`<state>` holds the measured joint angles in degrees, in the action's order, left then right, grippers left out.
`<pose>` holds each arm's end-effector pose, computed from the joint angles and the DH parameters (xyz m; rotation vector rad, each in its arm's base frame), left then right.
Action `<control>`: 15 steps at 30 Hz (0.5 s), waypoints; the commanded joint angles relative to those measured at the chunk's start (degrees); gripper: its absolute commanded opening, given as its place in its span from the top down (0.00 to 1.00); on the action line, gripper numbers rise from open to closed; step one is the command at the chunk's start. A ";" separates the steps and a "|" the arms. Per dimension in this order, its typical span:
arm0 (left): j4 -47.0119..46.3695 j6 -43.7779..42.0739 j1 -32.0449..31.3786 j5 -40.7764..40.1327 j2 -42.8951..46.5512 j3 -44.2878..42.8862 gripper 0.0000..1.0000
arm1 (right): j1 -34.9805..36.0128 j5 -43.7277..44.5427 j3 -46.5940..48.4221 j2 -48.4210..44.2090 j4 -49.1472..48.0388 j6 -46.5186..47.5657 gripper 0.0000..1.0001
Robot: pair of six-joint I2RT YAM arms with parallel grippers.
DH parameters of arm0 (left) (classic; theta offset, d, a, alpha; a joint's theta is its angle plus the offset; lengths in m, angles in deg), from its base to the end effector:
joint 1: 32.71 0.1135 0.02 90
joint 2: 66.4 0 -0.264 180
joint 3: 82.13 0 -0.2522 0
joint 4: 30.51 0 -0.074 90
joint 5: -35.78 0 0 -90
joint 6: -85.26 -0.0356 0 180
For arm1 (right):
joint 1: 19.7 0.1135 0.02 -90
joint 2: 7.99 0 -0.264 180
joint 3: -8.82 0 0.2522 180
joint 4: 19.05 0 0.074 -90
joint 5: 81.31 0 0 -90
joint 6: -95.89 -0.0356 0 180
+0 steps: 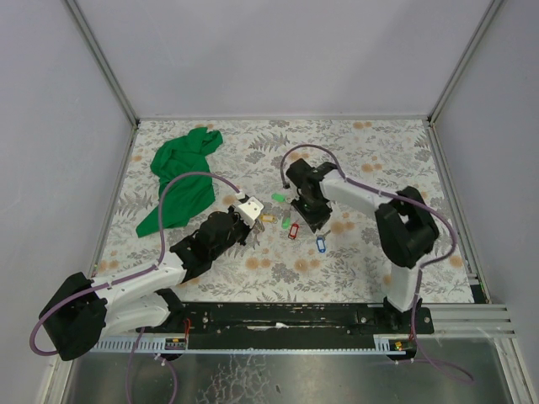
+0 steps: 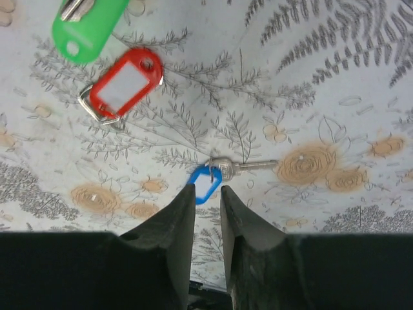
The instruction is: Put the keys on the keyring
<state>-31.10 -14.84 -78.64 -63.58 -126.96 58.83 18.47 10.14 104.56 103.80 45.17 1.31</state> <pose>0.1619 -0.1589 0.2119 0.8133 1.7609 -0.2591 0.2984 0.2334 0.1809 -0.8562 2.8478 0.0572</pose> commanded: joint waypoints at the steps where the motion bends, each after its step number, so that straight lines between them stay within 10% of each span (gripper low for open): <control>1: -2.27 0.69 0.27 0.63 0.56 -1.72 1.00 | 0.76 1.51 -9.22 -10.73 -9.54 -2.66 0.71; 15: -2.42 0.70 0.30 0.74 0.31 -1.77 1.00 | 2.08 3.40 -36.60 -29.48 -40.13 -7.61 0.70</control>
<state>-31.10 -14.60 -78.64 -63.19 -126.96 58.83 19.96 11.37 70.62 77.50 16.75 -4.42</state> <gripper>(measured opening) 0.010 0.299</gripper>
